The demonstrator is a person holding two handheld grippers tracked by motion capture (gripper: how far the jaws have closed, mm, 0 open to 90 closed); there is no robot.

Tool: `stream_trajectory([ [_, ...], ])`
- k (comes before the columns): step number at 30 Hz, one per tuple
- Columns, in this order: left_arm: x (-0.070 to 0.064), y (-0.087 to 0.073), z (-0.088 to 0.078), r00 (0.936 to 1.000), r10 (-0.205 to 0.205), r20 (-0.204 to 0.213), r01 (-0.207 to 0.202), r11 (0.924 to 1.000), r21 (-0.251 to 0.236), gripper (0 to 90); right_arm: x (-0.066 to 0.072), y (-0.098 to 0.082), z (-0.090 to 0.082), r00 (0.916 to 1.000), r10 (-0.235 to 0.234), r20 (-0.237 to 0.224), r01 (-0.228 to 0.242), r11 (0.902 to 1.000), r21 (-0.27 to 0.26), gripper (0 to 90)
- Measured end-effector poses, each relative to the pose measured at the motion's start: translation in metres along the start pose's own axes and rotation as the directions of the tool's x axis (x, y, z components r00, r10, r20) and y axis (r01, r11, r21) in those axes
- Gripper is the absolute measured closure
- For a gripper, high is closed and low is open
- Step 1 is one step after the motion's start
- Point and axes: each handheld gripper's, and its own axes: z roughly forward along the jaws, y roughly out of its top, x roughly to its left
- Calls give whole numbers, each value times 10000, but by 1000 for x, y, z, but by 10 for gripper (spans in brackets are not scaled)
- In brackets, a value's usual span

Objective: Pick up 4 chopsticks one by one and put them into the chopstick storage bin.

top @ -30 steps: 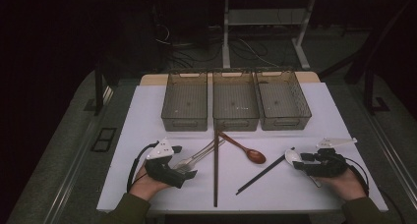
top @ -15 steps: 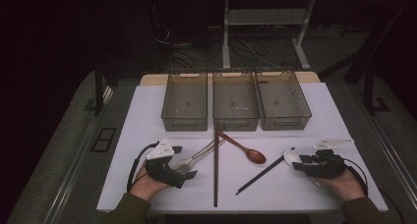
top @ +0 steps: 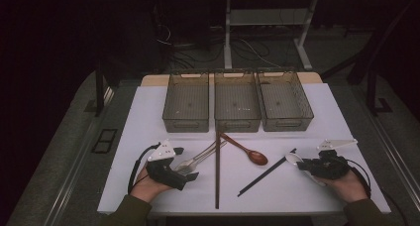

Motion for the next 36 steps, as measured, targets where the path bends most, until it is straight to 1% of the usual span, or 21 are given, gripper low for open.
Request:
stream_trajectory([
  [2,0,0,0,10000,-10,9,10,10000,15,0,0,0,-1,10000,22,-21,-22,10000,-38,800],
  [3,0,0,0,10000,-2,4,2,10000,11,0,-1,0,-2,9999,131,-101,-131,9999,33,802],
  [7,0,0,-1,10000,-4,15,4,10000,-7,0,-2,0,-4,9995,246,-204,-247,9997,-34,805],
  [8,0,0,0,10000,-3,17,3,10000,-15,0,-3,1,-6,9994,304,-164,-306,9994,-174,805],
  [9,0,0,0,10000,21,30,-21,10000,-10,0,-4,2,-8,9996,257,-111,-260,9994,-242,805],
  [13,0,0,0,10000,-3,36,3,10000,-45,0,-7,5,-11,9997,221,39,-219,9991,-353,805],
  [14,0,0,0,10000,-5,45,5,10000,-27,0,-11,8,-13,9995,235,198,-226,9987,-447,805],
  [17,0,0,0,10000,10,50,-10,10000,-32,0,-19,12,-16,9985,284,460,-255,9977,-622,805],
  [20,0,0,1,10000,45,58,-45,10000,1,0,-30,15,-18,9967,466,670,-418,9966,-716,805],
  [22,0,0,1,10000,-21,56,22,10000,-34,0,-37,16,-18,9949,626,793,-568,9957,-737,805],
  [27,1,0,1,10000,-46,75,47,10000,-73,0,-56,16,-17,9871,1103,1160,-1010,9914,-835,805],
  [29,1,0,2,9999,-83,76,83,9999,-82,0,-64,15,-17,9846,1192,1281,-1074,9896,-956,804],
  [33,0,0,2,10000,-57,82,58,9999,-101,0,-76,14,-14,9793,1501,1359,-1374,9856,-981,805],
  [36,1,0,2,10000,-75,61,76,9999,-90,0,-82,14,-11,9785,1614,1284,-1501,9842,-937,804],
])
